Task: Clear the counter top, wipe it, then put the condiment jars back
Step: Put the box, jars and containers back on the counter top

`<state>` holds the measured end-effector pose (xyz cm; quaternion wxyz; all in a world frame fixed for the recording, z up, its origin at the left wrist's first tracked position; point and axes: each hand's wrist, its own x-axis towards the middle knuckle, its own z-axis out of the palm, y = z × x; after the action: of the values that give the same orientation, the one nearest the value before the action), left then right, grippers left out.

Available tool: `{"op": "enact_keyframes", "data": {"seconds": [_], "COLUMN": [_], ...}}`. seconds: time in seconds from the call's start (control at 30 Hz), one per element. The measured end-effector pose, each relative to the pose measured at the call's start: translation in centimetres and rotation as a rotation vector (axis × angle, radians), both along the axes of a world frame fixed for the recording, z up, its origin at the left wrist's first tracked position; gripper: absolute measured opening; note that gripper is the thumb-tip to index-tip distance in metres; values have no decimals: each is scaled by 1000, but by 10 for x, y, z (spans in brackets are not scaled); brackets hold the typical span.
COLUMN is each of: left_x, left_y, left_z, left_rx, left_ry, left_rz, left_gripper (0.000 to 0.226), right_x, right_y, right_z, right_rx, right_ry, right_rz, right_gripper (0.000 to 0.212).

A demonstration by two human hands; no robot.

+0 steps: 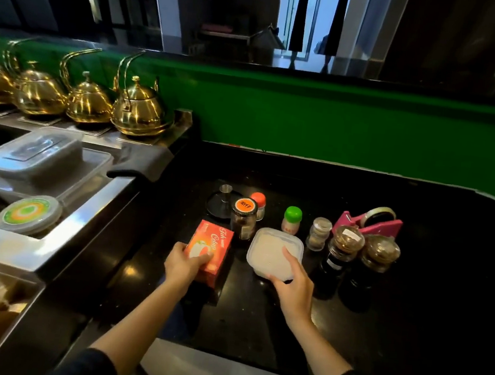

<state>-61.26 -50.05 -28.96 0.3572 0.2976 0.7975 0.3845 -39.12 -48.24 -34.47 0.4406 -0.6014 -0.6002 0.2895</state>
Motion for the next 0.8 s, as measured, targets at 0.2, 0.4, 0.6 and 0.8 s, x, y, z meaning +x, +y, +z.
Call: {"op": "enact_keyframes", "data": {"seconds": [0.2,0.4,0.6,0.8], "left_x": [25,26,19,14], "left_y": [2,-1,-11,-29], "left_z": [-2,-11,-16,-7], "left_rx": [56,12,-18,8], "left_ry": [-77,-383,-571,-775], "left_rz": [5,54,-8,-98], "left_gripper": [48,70,75,73], "right_x": [-11,-3,7,9], "right_y": [-2,-4,-25,-46], "right_z": [-6,-5,10,34], "right_rx": [85,97,-52,-136], "right_ry": [-2,85,244,556], "right_rz": [-25,-13,16,103], "right_gripper": [54,44,40,40]}}
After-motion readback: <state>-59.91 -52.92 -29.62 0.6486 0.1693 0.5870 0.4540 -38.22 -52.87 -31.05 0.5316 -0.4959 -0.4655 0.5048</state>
